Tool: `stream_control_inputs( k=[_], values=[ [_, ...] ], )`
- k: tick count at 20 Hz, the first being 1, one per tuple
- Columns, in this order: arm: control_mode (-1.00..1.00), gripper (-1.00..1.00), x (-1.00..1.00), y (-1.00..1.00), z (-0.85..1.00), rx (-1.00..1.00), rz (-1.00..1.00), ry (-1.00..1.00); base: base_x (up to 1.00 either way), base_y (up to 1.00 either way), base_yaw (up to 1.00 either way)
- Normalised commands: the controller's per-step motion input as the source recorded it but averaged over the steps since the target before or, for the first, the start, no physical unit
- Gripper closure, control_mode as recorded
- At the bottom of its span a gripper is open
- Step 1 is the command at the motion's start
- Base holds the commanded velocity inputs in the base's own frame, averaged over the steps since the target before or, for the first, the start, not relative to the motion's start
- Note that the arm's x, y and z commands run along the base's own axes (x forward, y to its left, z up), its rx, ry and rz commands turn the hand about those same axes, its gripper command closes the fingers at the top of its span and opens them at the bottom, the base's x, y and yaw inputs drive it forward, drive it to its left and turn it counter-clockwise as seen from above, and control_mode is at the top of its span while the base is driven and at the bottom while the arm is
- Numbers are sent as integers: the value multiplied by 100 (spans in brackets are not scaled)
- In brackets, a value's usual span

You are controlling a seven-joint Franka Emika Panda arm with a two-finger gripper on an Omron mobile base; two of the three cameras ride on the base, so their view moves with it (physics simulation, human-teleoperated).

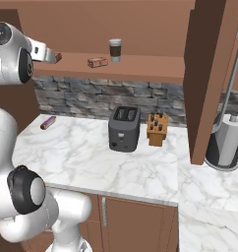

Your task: Pick the bar soap and bar soap from the cabinet and place them on the counter.

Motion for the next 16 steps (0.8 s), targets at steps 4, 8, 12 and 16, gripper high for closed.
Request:
stream_control_inputs(
  k=[4,8,12,16],
  values=[
    [-100,-100,38,7,0,0,0,2,0,0,0],
    [-100,-100,38,7,-2,0,0,2,0,0,0],
    [-100,-100,36,8,-8,0,0,3,0,0,0],
    [-100,-100,33,12,-11,0,0,4,0,0,0]
  ],
)
